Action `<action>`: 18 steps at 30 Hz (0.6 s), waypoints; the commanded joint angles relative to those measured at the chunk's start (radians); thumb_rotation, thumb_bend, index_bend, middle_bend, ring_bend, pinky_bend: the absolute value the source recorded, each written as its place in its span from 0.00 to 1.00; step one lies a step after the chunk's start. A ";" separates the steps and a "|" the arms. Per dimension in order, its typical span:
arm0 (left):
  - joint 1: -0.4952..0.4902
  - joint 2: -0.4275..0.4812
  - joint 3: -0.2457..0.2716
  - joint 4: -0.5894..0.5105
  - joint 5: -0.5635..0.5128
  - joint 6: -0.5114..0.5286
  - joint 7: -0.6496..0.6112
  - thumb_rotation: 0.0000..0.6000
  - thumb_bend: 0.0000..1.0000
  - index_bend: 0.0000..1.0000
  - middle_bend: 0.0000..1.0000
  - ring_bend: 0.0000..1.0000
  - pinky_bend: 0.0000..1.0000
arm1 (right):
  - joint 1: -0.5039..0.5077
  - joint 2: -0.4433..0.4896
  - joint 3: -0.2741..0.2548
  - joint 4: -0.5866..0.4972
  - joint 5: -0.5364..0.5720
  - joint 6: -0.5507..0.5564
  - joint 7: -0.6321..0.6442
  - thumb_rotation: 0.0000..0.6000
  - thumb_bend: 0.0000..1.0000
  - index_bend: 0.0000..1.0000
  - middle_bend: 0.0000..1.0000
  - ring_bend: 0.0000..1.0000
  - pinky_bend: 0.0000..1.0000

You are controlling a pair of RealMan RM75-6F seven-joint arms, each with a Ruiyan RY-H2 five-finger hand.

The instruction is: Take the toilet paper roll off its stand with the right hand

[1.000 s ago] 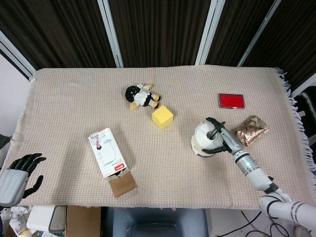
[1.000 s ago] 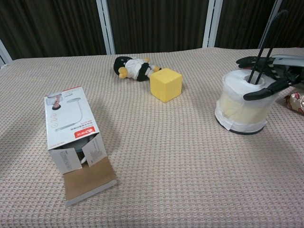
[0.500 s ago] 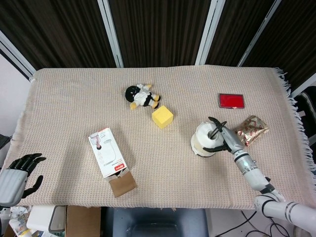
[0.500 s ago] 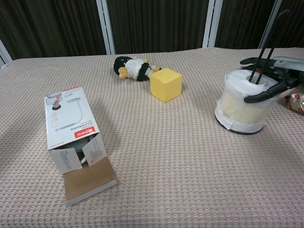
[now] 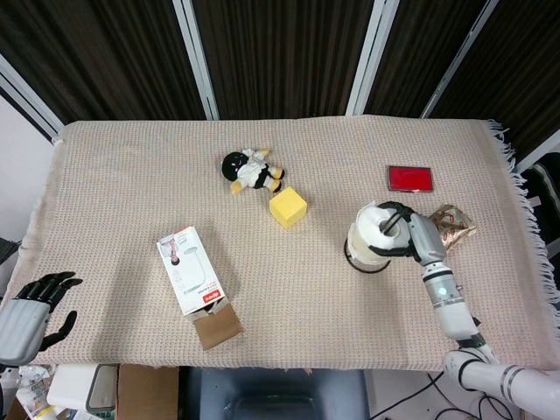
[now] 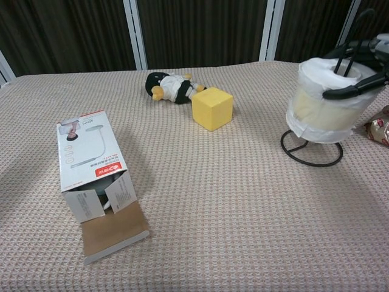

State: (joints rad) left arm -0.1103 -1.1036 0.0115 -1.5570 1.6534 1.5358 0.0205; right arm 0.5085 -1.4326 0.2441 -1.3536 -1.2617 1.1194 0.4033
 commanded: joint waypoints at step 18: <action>-0.002 0.002 0.007 -0.009 0.006 -0.008 0.014 1.00 0.44 0.27 0.21 0.21 0.32 | -0.239 0.457 0.065 -0.650 -0.250 0.401 -0.030 1.00 0.18 0.49 0.52 0.61 0.64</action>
State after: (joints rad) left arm -0.1123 -1.1019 0.0180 -1.5654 1.6589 1.5276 0.0349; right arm 0.3089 -1.0138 0.3142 -1.9656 -1.4662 1.4786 0.3339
